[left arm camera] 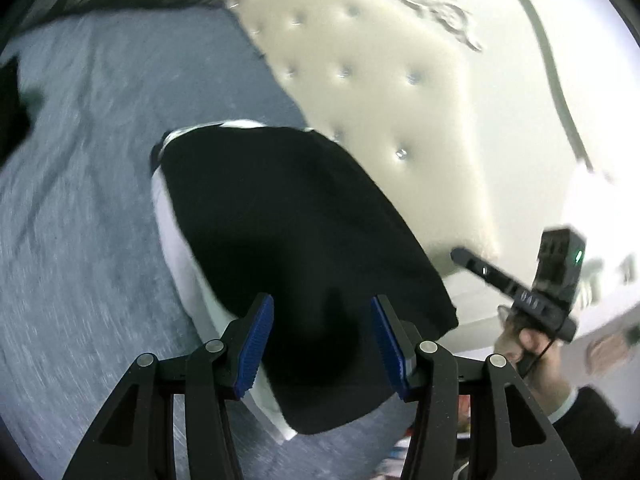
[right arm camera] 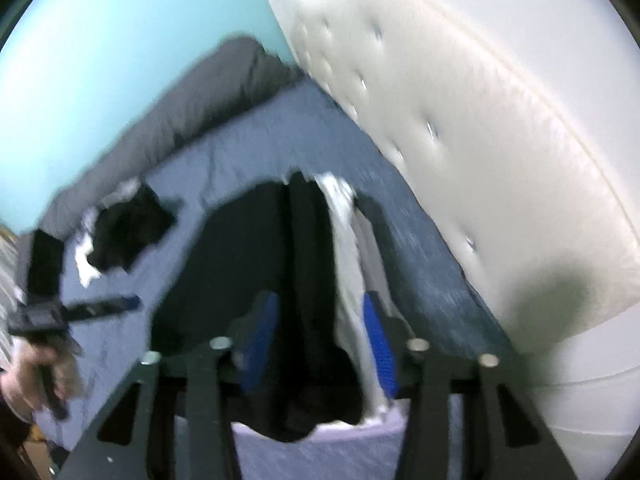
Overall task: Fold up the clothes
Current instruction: 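Lower the sweatshirt onto the stack of folded white clothes with both tools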
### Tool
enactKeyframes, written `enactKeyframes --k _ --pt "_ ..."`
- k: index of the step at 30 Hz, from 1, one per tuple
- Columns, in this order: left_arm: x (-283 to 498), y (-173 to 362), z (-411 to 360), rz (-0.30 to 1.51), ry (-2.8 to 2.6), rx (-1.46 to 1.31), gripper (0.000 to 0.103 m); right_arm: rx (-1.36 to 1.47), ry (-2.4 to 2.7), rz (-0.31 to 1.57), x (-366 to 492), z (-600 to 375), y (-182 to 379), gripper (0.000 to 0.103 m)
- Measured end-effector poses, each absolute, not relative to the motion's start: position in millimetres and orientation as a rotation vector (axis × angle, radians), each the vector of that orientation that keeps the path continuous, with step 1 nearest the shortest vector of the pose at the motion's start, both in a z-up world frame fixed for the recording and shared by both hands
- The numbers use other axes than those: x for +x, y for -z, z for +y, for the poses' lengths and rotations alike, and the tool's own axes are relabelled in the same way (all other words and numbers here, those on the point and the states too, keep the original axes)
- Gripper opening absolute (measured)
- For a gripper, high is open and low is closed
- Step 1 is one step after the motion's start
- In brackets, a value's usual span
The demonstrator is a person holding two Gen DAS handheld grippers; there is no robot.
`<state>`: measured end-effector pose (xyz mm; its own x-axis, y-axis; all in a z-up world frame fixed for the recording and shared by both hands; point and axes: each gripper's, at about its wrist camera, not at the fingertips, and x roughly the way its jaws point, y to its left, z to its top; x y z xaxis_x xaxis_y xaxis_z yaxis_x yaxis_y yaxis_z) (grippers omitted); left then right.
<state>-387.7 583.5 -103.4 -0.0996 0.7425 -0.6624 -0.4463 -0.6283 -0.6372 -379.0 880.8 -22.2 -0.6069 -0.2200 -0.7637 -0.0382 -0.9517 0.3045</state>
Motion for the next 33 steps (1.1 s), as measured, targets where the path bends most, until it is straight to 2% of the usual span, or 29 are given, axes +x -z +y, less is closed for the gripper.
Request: enactKeyframes --k 2,8,12,20,23,29,33 --pt "-380.0 107.0 587.0 -0.337 -1.82 -1.342 0.053 1.335 2.65 -0.423 -381.4 869.7 27.4 0.009" --pt "-369.6 141.7 608.9 -0.267 -1.828 -1.365 0.053 1.385 2.593 -0.384 -384.1 853.6 62.1 0.001" --pt "-360.1 145.8 613.7 -0.24 -1.833 -1.36 0.053 1.385 2.619 -0.487 -375.3 868.0 90.7 0.0" --pt "-342.2 168.2 618.7 -0.165 -1.861 -1.356 0.053 1.339 2.647 -0.554 -360.2 871.4 114.9 0.0" --pt "-344.5 166.6 617.9 -0.177 -1.857 -1.359 0.053 1.329 2.653 -0.597 -358.1 873.1 116.6 0.0" --pt "-347.1 136.5 604.1 -0.223 -1.877 -1.302 0.053 1.217 2.717 -0.579 -346.7 872.5 84.7 0.0" --pt "-342.4 140.3 617.8 -0.117 -1.833 -1.275 0.053 1.261 2.716 -0.567 -341.7 873.1 91.6 0.0"
